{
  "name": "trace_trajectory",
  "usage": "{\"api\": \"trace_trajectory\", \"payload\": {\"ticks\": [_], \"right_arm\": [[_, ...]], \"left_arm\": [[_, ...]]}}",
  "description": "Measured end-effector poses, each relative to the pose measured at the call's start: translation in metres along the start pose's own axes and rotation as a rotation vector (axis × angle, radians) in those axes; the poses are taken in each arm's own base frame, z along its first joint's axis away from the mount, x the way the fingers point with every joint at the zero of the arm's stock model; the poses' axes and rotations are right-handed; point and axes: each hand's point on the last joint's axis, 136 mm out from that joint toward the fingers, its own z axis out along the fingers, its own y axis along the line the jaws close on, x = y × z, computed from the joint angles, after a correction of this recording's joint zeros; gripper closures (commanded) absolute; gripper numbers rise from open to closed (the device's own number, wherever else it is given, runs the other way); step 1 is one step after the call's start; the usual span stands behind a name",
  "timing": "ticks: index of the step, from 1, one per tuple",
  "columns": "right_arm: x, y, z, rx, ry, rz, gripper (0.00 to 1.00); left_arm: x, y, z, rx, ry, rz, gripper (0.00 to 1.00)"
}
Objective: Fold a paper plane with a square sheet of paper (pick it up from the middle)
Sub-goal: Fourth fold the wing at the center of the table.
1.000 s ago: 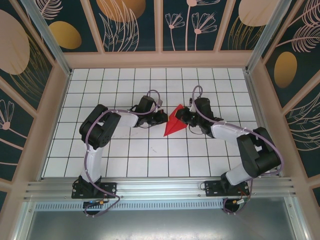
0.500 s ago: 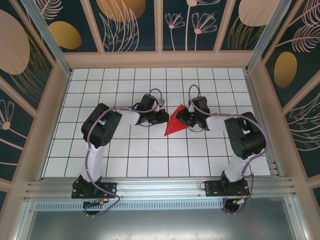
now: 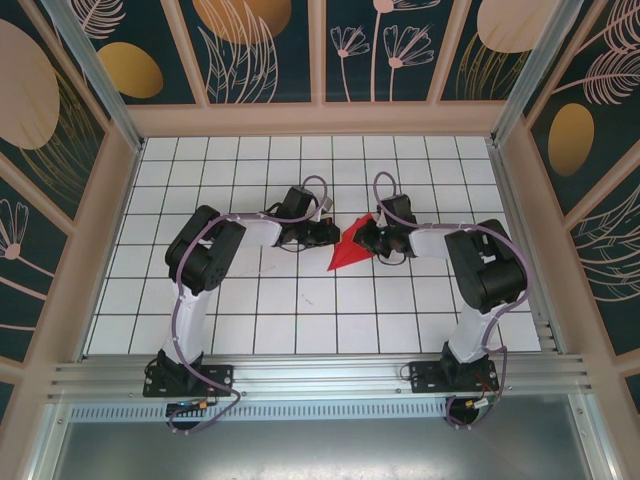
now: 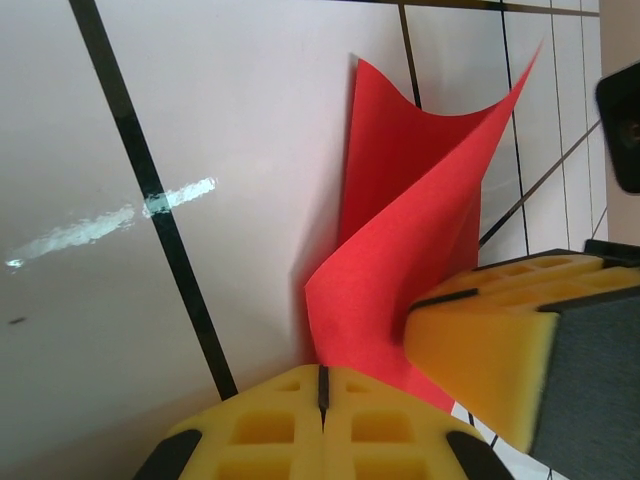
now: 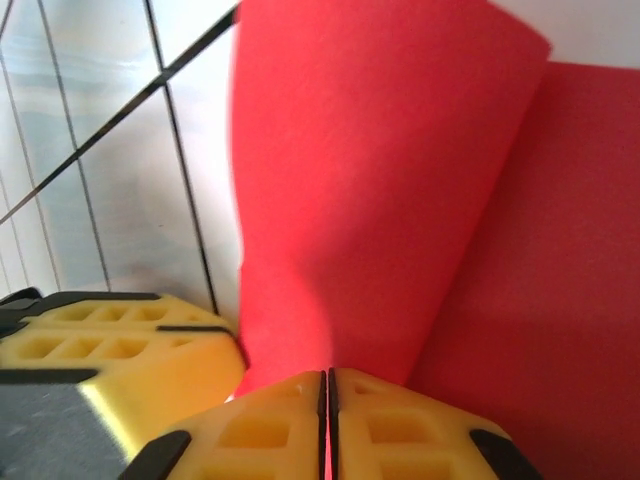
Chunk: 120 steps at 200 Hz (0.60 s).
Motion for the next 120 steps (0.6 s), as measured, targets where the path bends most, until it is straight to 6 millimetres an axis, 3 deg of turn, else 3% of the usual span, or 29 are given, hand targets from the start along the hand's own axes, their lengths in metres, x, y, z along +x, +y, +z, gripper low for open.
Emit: {"api": "trace_trajectory", "payload": {"ticks": [36,65,120], "right_arm": [[-0.022,0.029,-0.021,-0.072,-0.051,-0.042,0.86],[-0.030,0.033,-0.023,-0.092,-0.062,-0.041,0.87],[-0.022,-0.007,0.007,0.005,-0.013,0.015,0.88]], "left_arm": [[0.000,0.000,0.000,-0.003,0.003,0.000,1.00],[0.000,0.000,0.000,-0.005,0.006,-0.002,1.00],[0.000,0.001,0.000,-0.006,0.009,-0.003,1.00]]}}
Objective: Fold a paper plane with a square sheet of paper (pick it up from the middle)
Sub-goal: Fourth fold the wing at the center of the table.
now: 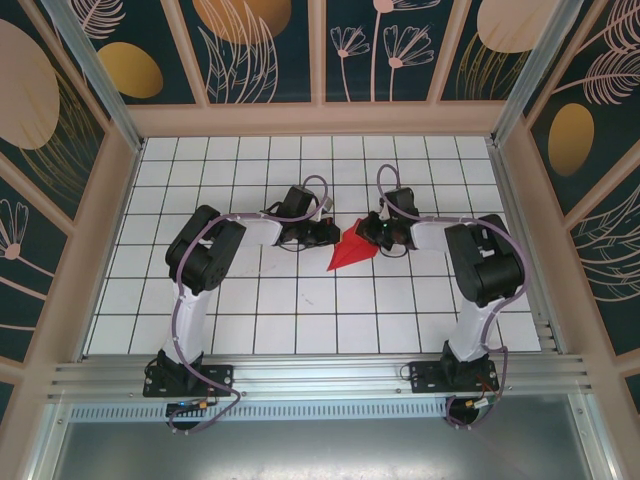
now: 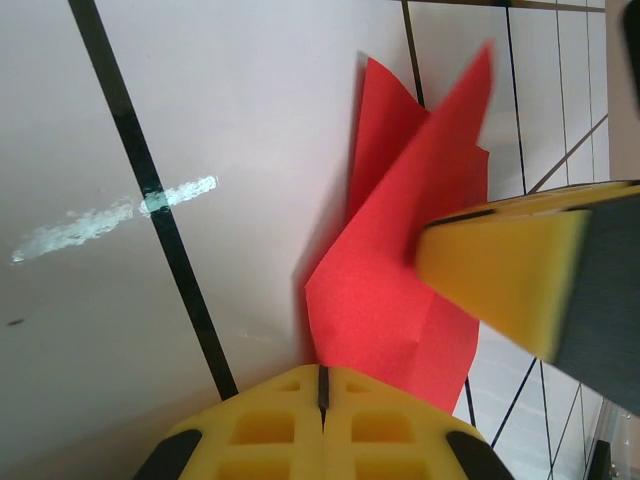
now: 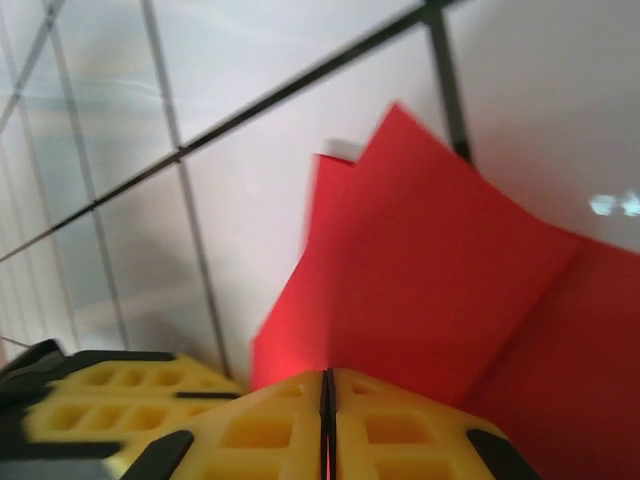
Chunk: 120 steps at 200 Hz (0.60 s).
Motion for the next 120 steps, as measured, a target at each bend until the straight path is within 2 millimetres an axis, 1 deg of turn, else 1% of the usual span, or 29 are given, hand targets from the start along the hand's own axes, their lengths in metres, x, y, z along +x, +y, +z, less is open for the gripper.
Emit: {"api": "trace_trajectory", "payload": {"ticks": [12,38,52,78,91,101,120], "right_arm": [[0.001,-0.004,0.003,0.003,0.007,0.007,0.87],[0.000,-0.002,0.002,0.001,0.006,0.006,0.86],[-0.001,0.000,-0.002,-0.002,0.006,0.007,0.85],[-0.013,0.014,-0.019,-0.041,-0.033,-0.004,0.86],[-0.021,0.020,-0.024,-0.057,-0.051,-0.009,0.86],[-0.025,0.021,-0.025,-0.062,-0.060,-0.010,0.86],[-0.025,0.017,-0.024,-0.056,-0.058,-0.002,0.87]], "left_arm": [[0.000,0.000,0.000,0.000,0.000,0.001,1.00],[0.000,0.000,0.000,-0.001,0.001,0.007,1.00],[0.000,0.000,0.000,-0.001,0.001,0.007,1.00],[0.000,0.000,0.000,-0.001,0.001,0.010,1.00],[0.000,0.000,0.000,-0.001,0.002,0.010,1.00],[0.000,0.000,0.000,-0.002,0.002,0.009,1.00],[0.000,0.000,0.000,-0.002,0.002,0.009,1.00]]}}
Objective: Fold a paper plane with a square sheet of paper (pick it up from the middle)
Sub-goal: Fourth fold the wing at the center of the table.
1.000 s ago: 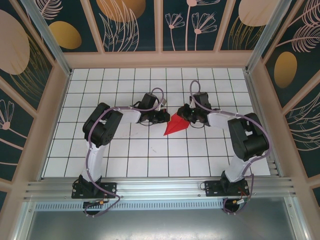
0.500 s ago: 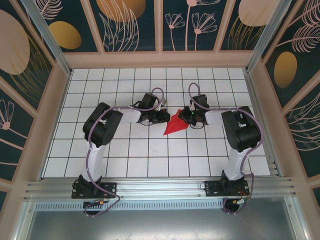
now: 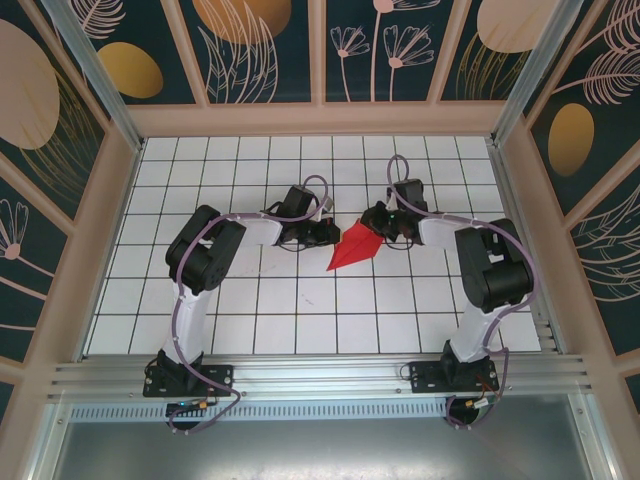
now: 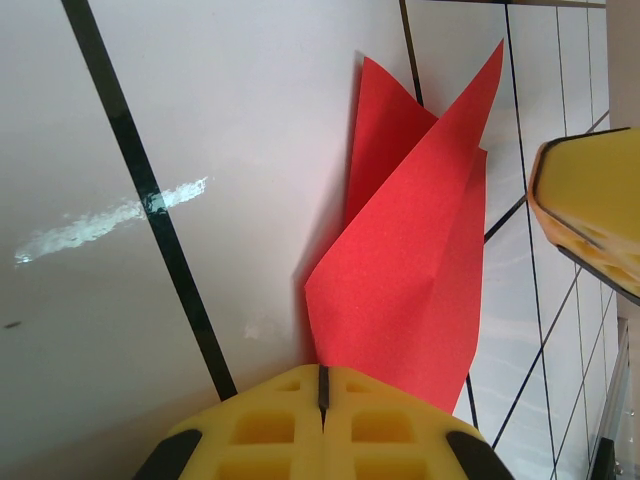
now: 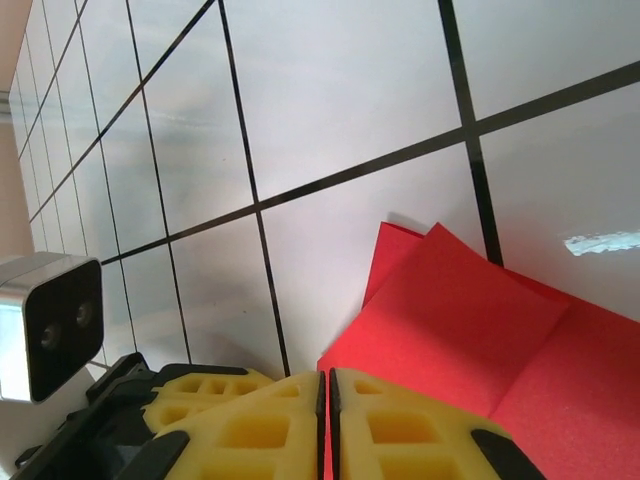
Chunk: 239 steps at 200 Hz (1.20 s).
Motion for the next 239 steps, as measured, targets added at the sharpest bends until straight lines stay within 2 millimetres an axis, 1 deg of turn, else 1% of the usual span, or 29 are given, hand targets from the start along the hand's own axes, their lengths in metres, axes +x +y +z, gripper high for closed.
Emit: {"api": "trace_trajectory", "payload": {"ticks": [15,37,51,73,95,119,130,147,159,192,239], "right_arm": [[0.002,-0.010,0.006,0.028,0.007,0.013,0.87],[0.009,-0.034,0.019,0.082,0.033,0.044,0.87],[0.005,-0.033,0.019,0.075,0.028,0.046,0.87],[0.005,-0.033,0.018,0.083,0.034,0.049,0.87],[0.002,-0.029,0.010,0.100,0.030,0.037,0.86],[-0.013,-0.015,-0.001,0.074,-0.008,0.015,0.86],[-0.020,-0.013,-0.003,0.068,-0.022,0.015,0.87],[-0.023,-0.016,-0.004,0.072,-0.028,0.024,0.87],[-0.022,-0.021,-0.001,0.079,-0.022,0.031,0.87],[-0.012,-0.044,0.014,0.130,0.015,0.065,0.87],[-0.015,-0.043,0.014,0.130,0.015,0.066,0.87]], "left_arm": [[0.000,0.000,0.000,-0.001,0.001,0.000,1.00],[0.000,0.000,0.000,-0.001,0.001,-0.001,1.00],[-0.001,0.000,0.000,-0.003,-0.001,0.003,1.00],[-0.001,0.000,0.000,-0.005,-0.002,0.004,1.00],[-0.001,0.001,0.000,-0.007,-0.003,0.004,1.00],[-0.001,0.001,0.000,-0.007,-0.003,0.004,1.00],[-0.001,0.000,0.000,-0.007,-0.003,0.003,1.00],[-0.001,0.001,0.000,-0.008,-0.003,0.003,1.00],[-0.001,0.001,0.000,-0.008,-0.002,0.002,1.00],[-0.001,0.001,0.000,-0.009,-0.001,0.002,1.00],[-0.001,0.001,0.000,-0.013,-0.003,0.002,1.00]]}}
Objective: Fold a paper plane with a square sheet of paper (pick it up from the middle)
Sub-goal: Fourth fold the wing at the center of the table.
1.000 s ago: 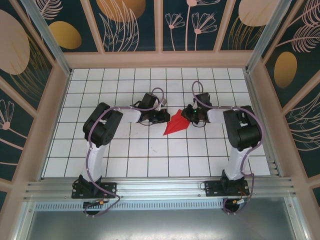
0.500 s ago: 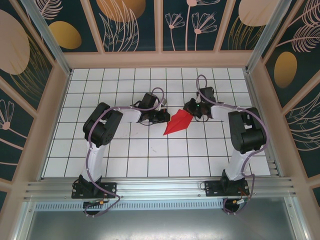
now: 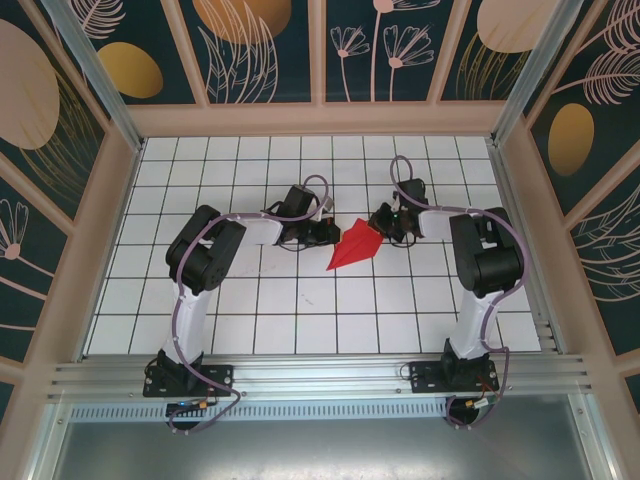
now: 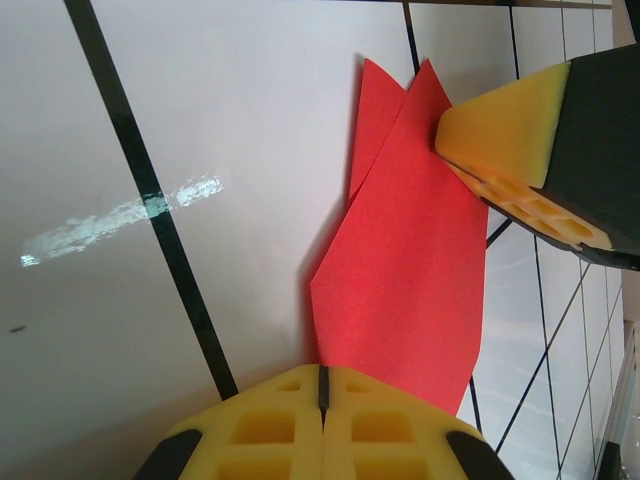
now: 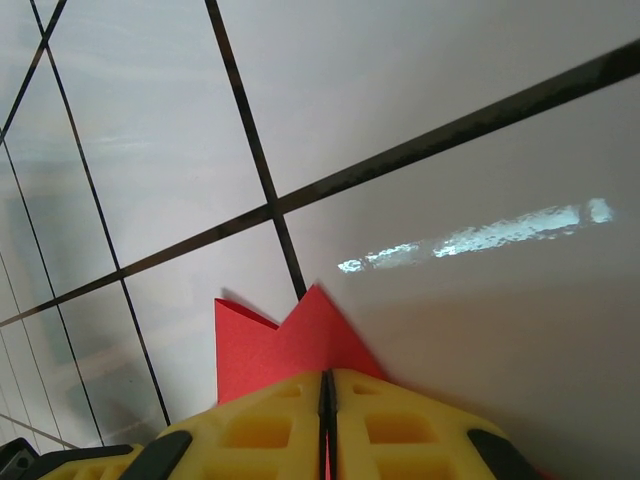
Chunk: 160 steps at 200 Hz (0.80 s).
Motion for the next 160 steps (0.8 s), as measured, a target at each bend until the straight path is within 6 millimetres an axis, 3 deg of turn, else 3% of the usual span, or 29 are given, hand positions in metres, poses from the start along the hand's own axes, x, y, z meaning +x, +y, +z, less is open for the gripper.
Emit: {"api": "trace_trajectory", "payload": {"ticks": [23,75,96,129,160], "right_arm": [[0.000,0.005,-0.005,-0.007,0.001,-0.010,0.86],[-0.004,0.037,-0.024,-0.108,-0.017,-0.056,0.87],[-0.002,0.032,-0.019,-0.093,-0.012,-0.048,0.87],[0.005,0.003,0.004,-0.015,0.019,-0.011,0.87],[0.001,0.003,0.004,-0.014,0.013,-0.009,0.87]], "left_arm": [[0.000,0.000,0.000,-0.001,-0.001,0.000,1.00],[0.000,0.000,0.000,-0.001,-0.001,0.000,1.00],[0.000,0.000,0.000,-0.001,-0.001,0.000,1.00],[0.000,0.000,0.000,-0.001,-0.001,0.000,1.00],[-0.001,0.000,0.000,-0.004,-0.004,0.000,1.00]]}}
